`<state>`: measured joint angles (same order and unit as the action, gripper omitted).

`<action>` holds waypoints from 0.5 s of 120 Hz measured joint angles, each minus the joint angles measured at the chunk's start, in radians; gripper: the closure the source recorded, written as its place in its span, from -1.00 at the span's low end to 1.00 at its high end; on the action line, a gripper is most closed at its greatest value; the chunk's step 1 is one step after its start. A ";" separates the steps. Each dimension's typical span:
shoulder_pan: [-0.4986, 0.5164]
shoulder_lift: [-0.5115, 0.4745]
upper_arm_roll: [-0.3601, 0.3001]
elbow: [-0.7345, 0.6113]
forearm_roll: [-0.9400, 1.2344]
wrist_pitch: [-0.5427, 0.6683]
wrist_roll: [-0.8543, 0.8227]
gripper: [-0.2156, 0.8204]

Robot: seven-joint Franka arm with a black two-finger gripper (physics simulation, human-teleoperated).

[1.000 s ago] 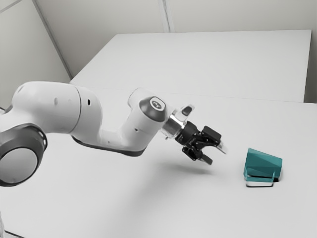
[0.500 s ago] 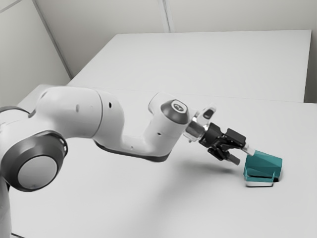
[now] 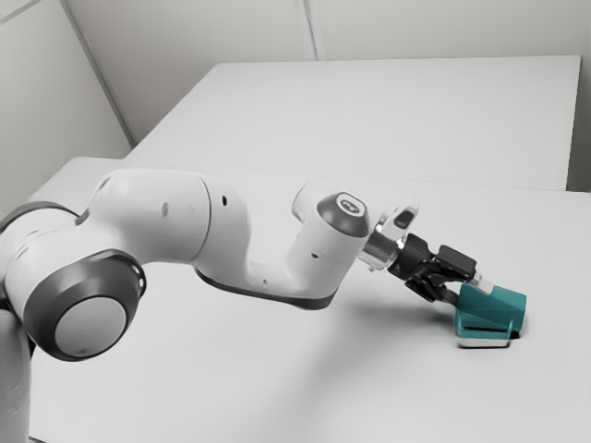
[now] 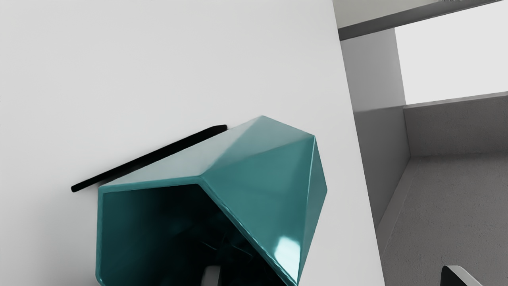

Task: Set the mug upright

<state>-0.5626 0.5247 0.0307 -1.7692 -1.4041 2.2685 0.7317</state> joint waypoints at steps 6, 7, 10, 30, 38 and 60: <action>-0.001 0.002 0.000 0.000 -0.010 0.007 0.005 -0.58; -0.001 0.002 0.000 -0.001 -0.012 0.008 0.005 -0.58; -0.003 0.003 0.000 -0.001 -0.018 0.012 0.007 -0.58; -0.006 0.009 0.000 -0.006 -0.052 0.026 0.019 -0.58; -0.006 0.014 0.000 -0.008 -0.062 0.029 0.023 -0.58; -0.006 0.020 0.000 -0.009 -0.074 0.034 0.032 -0.57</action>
<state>-0.5691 0.5443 0.0307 -1.7782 -1.4785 2.3023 0.7638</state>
